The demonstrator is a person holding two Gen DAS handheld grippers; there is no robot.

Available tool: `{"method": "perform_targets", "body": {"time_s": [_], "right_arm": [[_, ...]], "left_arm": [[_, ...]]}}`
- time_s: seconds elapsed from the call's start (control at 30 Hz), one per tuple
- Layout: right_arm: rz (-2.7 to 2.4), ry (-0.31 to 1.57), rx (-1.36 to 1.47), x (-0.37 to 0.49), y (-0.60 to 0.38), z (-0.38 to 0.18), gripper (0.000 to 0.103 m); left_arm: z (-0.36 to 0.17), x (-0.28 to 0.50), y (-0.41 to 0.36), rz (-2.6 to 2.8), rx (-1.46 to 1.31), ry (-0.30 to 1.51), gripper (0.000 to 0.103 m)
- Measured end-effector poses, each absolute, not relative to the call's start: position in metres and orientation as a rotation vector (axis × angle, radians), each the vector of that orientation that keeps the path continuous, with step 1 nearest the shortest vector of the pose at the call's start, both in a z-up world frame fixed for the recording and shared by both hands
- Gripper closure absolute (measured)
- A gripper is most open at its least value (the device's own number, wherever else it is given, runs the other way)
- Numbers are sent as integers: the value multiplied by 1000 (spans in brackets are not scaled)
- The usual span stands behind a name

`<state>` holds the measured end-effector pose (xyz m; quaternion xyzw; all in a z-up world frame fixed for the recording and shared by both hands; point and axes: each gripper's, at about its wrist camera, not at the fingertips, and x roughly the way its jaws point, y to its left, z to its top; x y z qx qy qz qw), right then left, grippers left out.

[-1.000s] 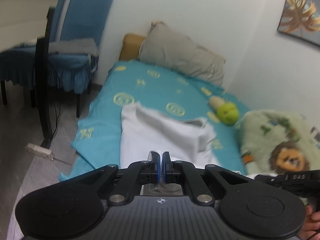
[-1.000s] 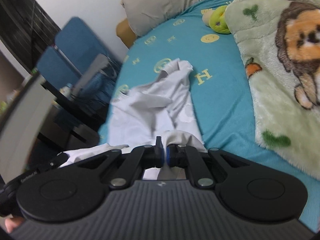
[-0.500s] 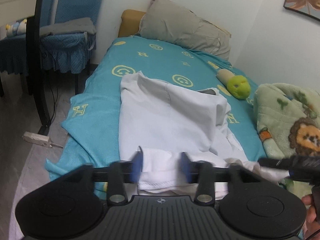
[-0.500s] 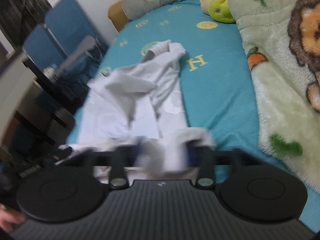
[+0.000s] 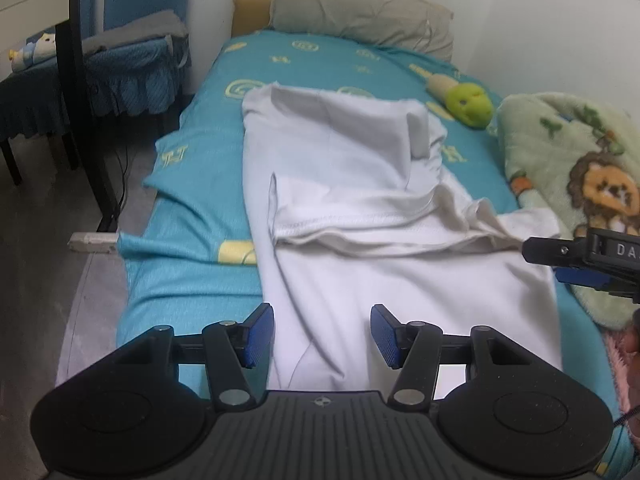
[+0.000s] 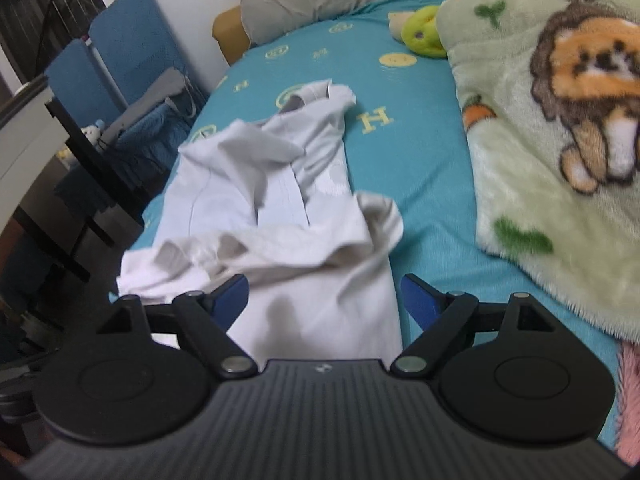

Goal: Fold clothes

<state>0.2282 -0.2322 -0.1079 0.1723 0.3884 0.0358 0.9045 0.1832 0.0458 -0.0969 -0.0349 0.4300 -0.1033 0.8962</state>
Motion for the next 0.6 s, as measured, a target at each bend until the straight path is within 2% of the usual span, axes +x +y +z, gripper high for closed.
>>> {"method": "perform_targets", "body": {"time_s": [0.07,0.1,0.13,0.2,0.23,0.27,0.4,0.5,0.6], "right_arm": [[70,816,340,227,-231,-112,19],[67,822,329,227,-230,-114,19],[65,828,319,226,-229,-116,19],[55,844,299,227,-228,-121,19],[47,854,289,227,-228,-125,19],[39,864,280,227,-228,-128,19],[3,903,264,227,-231,-141,19],[-15,920,244,226,-232,-148,19],[-20,918,235,225,-232,-147,19]], "left_arm": [[-103,186,49,-199,-88,907,51],[-107,188,50,-193,-101,917,57],[-110,189,53,-189,-123,927,70],[-114,189,58,-185,-162,929,81],[-113,188,61,-183,-175,922,93],[-110,185,62,-178,-176,906,96],[-94,176,67,-111,-138,885,103],[-102,176,68,-39,-64,923,103],[-105,174,79,-41,-138,965,101]]}}
